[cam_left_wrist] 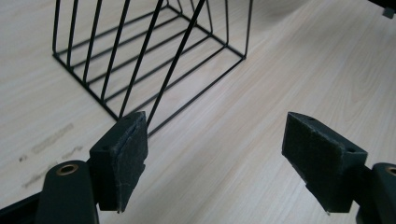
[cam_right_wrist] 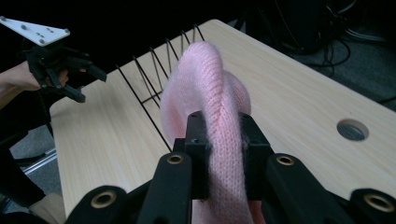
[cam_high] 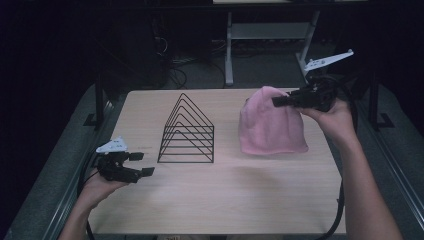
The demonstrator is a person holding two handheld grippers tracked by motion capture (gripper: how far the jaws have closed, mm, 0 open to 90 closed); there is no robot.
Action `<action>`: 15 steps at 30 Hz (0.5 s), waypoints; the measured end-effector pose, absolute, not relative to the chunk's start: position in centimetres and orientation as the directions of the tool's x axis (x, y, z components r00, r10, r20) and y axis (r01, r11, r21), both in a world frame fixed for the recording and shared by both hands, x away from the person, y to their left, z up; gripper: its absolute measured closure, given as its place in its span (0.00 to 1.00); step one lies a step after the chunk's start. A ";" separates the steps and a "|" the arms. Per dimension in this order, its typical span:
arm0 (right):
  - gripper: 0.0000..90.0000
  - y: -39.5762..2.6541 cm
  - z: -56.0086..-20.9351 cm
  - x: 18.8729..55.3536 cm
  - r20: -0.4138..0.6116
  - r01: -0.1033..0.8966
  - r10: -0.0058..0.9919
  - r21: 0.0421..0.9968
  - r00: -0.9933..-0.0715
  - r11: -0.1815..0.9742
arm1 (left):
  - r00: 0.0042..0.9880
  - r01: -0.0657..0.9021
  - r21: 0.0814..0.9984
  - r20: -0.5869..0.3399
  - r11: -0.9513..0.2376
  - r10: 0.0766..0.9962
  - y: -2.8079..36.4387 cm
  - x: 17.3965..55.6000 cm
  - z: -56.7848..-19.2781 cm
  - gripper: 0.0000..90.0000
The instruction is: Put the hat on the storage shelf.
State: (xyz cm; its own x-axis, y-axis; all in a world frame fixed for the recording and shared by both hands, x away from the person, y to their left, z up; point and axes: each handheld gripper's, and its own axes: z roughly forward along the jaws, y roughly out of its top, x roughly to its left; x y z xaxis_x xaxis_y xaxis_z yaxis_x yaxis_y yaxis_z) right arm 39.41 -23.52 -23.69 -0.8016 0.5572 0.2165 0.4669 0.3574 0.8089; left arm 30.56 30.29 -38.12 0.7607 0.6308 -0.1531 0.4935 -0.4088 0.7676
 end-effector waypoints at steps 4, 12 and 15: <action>0.86 -22.7 -22.4 39.4 0.203 0.449 0.545 0.815 -0.814 0.367 | 0.777 0.473 0.776 -0.144 -0.418 0.613 29.9 30.7 -37.0 0.25; 0.86 -20.9 -20.0 39.0 0.176 0.407 0.512 0.830 -0.841 0.382 | 0.797 0.445 0.786 -0.129 -0.429 0.591 29.1 31.1 -34.9 0.25; 0.86 -20.1 -19.4 39.0 0.170 0.392 0.496 0.835 -0.852 0.386 | 0.812 0.427 0.787 -0.117 -0.445 0.572 28.7 31.1 -34.1 0.25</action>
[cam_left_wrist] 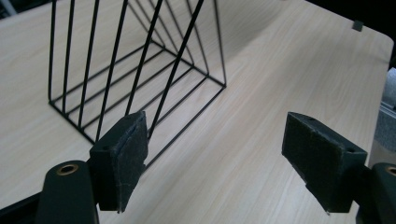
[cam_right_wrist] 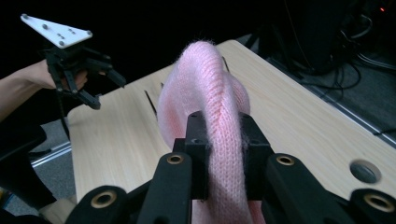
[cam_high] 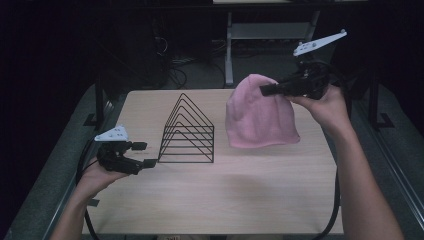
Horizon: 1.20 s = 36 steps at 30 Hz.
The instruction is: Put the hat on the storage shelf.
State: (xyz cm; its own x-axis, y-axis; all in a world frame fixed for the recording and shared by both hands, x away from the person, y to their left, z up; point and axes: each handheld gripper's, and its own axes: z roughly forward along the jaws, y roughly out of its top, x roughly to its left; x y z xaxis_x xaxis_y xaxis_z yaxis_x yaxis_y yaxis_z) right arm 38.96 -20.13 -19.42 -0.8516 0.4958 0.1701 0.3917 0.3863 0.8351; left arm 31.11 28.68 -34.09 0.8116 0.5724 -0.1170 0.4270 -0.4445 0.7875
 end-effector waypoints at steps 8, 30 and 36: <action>0.86 -18.3 -18.3 38.8 0.155 0.361 0.459 0.840 -0.875 0.405 | 0.844 0.379 0.795 -0.088 -0.473 0.529 27.4 31.1 -32.2 0.25; 0.86 -12.8 -15.7 39.0 0.118 0.277 0.358 0.858 -0.926 0.433 | 0.883 0.310 0.830 -0.070 -0.464 0.465 24.7 32.6 -27.9 0.26; 0.86 -11.5 -15.4 39.1 0.119 0.267 0.338 0.859 -0.933 0.436 | 0.885 0.310 0.827 -0.072 -0.468 0.461 24.6 33.1 -27.4 0.26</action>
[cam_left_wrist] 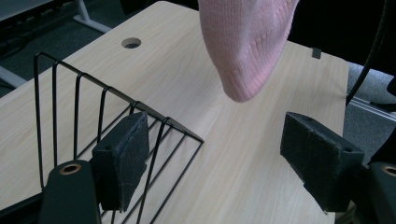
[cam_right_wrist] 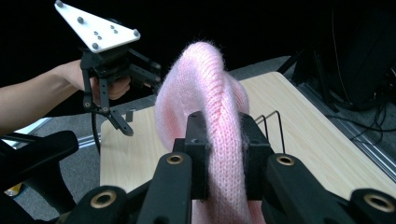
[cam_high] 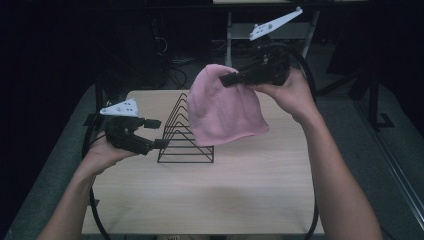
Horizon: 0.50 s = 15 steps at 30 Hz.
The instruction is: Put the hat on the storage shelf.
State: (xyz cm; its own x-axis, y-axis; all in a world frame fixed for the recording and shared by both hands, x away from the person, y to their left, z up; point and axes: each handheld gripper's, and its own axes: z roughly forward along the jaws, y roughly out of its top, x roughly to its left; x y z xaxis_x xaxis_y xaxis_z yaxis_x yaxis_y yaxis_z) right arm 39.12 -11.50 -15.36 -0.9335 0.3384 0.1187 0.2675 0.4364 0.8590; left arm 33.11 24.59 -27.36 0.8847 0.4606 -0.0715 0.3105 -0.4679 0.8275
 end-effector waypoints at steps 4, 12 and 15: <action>0.86 -10.5 -15.0 39.2 0.115 0.254 0.321 0.863 -0.940 0.436 | 0.891 0.301 0.833 -0.072 -0.465 0.448 24.4 33.4 -27.1 0.26; 0.86 -8.1 -14.3 39.2 0.111 0.235 0.289 0.866 -0.951 0.441 | 0.898 0.312 0.830 -0.098 -0.462 0.430 24.0 33.9 -27.1 0.28; 0.86 -7.1 -14.2 39.4 0.108 0.228 0.280 0.867 -0.954 0.442 | 0.901 0.316 0.828 -0.109 -0.463 0.419 24.0 34.0 -27.2 0.33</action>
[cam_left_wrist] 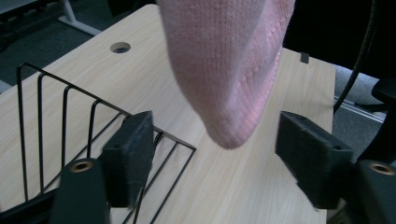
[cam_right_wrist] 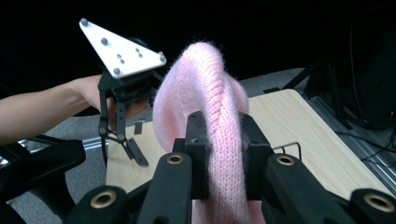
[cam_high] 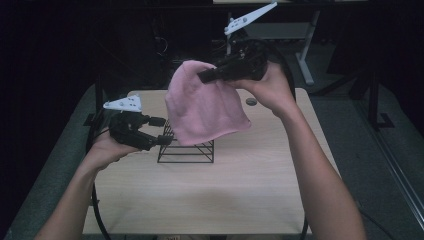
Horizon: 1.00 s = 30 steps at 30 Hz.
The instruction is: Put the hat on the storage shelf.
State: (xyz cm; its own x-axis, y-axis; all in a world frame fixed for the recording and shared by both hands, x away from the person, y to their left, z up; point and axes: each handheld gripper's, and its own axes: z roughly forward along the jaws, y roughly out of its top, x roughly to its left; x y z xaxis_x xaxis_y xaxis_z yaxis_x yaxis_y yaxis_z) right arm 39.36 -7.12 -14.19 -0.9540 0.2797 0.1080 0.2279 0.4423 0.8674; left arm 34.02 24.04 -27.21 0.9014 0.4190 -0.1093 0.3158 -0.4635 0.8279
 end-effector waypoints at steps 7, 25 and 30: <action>0.86 -5.2 -13.9 39.8 0.091 0.198 0.254 0.878 -0.963 0.435 | 0.899 0.354 0.818 -0.164 -0.453 0.407 24.4 34.9 -27.6 0.48; 0.86 -3.9 -14.7 41.9 0.101 0.213 0.277 0.888 -0.955 0.408 | 0.858 0.384 0.815 -0.142 -0.433 0.494 26.3 37.1 -28.0 0.91; 0.86 -4.0 -15.5 43.1 0.118 0.238 0.298 0.883 -0.947 0.405 | 0.840 0.396 0.800 -0.118 -0.451 0.529 26.7 38.3 -28.2 0.91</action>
State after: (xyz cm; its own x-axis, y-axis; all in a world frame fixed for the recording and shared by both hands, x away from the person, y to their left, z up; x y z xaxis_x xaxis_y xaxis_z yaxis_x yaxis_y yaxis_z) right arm 43.07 -3.97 -15.54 -0.9473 0.2976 0.1184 0.2377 0.4054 0.8827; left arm 38.29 26.65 -28.23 0.8402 0.5294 -0.1179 0.3962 -0.4507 0.7999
